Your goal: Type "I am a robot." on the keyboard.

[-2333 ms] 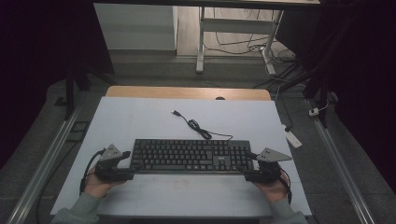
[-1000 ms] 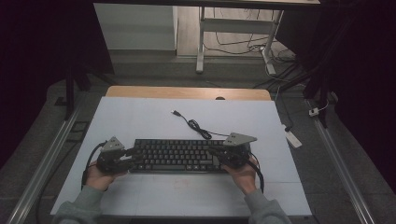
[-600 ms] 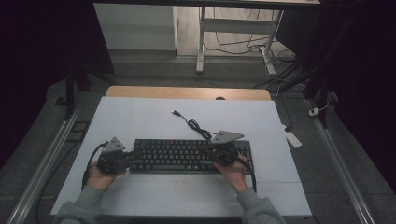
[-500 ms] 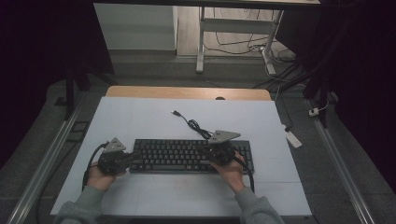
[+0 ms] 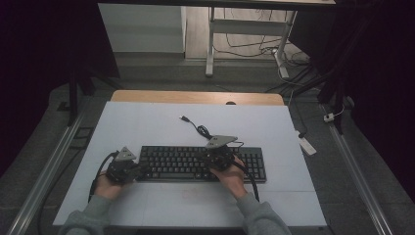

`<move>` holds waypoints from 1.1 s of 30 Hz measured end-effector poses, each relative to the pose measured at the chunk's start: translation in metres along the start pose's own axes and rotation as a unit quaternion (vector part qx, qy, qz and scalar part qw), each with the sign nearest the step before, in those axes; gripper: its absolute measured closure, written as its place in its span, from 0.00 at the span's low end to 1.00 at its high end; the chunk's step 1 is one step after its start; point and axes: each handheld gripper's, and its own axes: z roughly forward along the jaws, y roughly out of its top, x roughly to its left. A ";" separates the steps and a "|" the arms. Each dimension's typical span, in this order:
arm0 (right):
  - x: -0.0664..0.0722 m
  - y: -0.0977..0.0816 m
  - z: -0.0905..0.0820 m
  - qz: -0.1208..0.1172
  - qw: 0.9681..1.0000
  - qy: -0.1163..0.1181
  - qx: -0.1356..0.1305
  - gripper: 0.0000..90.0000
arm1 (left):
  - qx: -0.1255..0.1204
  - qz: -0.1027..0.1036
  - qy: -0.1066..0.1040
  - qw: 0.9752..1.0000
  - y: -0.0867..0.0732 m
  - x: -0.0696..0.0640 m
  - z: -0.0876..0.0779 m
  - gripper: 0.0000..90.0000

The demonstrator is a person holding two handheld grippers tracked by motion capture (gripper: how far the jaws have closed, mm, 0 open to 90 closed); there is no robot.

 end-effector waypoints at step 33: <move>-0.002 0.002 0.040 0.003 0.999 -0.001 0.035 0.99 | 0.010 0.005 0.001 1.000 -0.004 0.001 0.004 0.99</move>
